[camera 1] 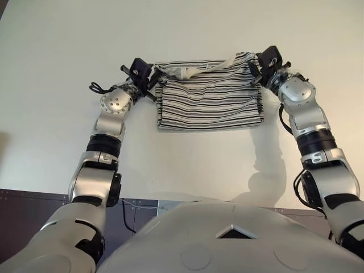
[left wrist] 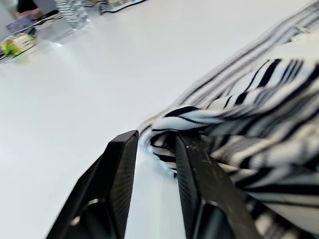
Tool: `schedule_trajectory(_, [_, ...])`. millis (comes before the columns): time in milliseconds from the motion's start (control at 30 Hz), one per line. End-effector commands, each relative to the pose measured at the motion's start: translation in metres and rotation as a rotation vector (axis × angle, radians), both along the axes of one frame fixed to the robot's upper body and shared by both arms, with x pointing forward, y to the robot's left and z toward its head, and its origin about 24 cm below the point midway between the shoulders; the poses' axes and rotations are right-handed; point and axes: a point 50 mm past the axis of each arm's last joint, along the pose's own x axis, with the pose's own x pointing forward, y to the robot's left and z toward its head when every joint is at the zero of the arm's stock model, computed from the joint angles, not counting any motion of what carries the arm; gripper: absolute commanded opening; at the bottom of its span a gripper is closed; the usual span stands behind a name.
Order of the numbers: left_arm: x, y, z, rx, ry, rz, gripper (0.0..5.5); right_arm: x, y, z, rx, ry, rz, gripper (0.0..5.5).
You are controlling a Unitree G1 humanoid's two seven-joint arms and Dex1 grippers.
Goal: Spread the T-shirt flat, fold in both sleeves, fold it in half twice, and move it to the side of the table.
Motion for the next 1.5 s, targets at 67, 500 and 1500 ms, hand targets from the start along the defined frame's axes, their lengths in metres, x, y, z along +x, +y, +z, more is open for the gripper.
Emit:
schedule_trajectory(67, [0.03,0.0,0.003,-0.237,0.078,0.283,2.07,0.032,0.0,0.004,0.017,0.02,-0.174,1.57])
schedule_trajectory(500, [-0.016,0.066,-0.016,-0.231,0.044,0.685,2.12,-0.008,-0.053,-0.032,-0.757,0.104,0.454,1.57])
schedule_trajectory(1500, [-0.043,0.023,0.046,-0.282,-0.144,0.652,2.12,-0.038,0.047,0.002,-0.06,0.281,0.307,1.57])
